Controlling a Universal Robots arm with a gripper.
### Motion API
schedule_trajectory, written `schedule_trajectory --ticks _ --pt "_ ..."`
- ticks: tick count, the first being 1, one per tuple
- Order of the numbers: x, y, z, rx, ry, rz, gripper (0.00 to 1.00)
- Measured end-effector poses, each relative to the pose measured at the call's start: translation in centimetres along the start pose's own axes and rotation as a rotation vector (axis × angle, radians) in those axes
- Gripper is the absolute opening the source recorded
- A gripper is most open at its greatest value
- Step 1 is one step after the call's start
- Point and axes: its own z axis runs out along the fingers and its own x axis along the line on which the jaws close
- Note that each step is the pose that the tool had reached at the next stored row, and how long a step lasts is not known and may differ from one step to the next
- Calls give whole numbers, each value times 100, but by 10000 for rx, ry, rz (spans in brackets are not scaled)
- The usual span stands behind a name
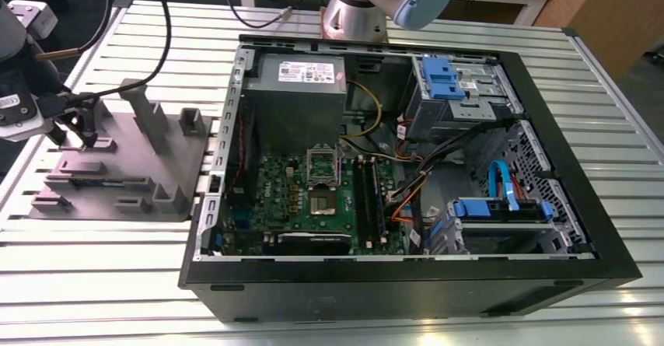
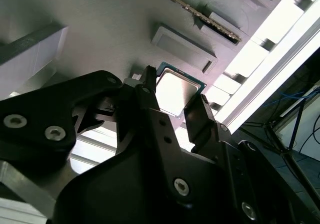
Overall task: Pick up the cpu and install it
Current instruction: 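Pick up the cpu and move it towards the insertion slot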
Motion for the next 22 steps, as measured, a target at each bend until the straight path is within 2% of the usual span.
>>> schedule_trajectory --ticks 15,22 --pt "1 6 -82 0 0 0 47" --pt "2 7 -100 -1 -1 0 47"
